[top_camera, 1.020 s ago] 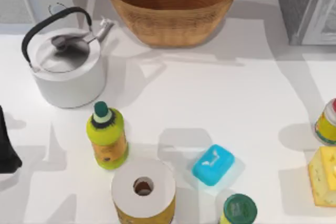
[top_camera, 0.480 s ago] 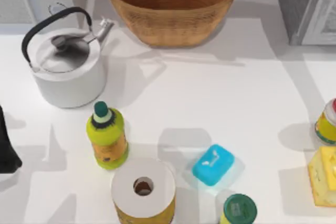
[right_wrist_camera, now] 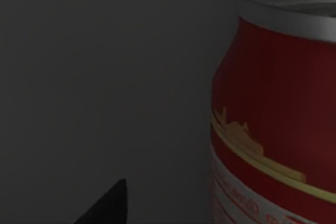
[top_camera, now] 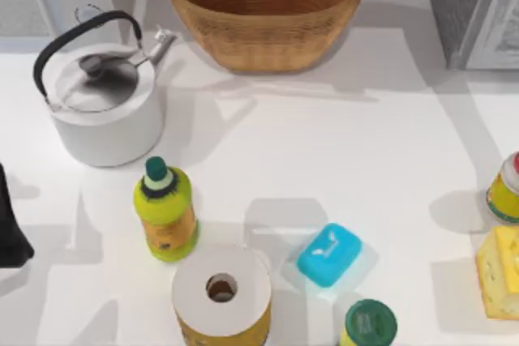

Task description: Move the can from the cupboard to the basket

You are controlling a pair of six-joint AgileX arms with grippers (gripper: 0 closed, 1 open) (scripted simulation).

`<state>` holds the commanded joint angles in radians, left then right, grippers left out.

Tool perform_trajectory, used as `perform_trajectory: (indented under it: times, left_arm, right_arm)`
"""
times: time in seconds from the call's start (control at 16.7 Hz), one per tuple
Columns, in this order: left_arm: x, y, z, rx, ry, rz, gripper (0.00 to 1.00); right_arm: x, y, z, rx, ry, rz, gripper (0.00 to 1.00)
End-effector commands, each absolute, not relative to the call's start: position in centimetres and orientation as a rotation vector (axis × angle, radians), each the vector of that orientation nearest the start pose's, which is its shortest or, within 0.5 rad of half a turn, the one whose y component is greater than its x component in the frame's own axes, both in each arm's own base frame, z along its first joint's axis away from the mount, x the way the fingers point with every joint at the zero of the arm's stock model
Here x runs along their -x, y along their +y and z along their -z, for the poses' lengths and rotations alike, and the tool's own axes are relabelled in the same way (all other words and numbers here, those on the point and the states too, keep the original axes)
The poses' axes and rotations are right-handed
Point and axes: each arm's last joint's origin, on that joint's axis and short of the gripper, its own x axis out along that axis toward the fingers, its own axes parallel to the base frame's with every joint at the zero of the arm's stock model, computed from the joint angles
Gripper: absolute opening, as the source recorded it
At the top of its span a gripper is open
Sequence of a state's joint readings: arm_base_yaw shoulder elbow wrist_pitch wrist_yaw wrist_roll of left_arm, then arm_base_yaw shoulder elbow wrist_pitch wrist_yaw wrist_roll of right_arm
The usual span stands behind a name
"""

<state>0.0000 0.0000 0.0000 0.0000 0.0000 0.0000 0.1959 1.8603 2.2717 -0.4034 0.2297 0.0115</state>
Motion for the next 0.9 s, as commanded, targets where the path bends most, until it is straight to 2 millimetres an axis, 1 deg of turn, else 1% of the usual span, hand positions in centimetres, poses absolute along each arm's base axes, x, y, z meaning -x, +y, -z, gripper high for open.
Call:
perform_trajectory:
  times: [0.66, 0.72, 0.9]
  left_arm:
    - [-10.57, -0.12, -16.0, 0.0, 0.0, 0.0, 1.0]
    - [-10.57, -0.12, -16.0, 0.0, 0.0, 0.0, 1.0]
    - [-10.57, -0.12, -16.0, 0.0, 0.0, 0.0, 1.0]
  right_arm:
    - [-39.2, 7.88, -50.72, 0.002, -0.011, 0.013, 0.02]
    - [-39.2, 7.88, -50.72, 0.002, -0.011, 0.013, 0.0]
    - [-39.2, 7.88, -50.72, 0.002, -0.011, 0.013, 0.0]
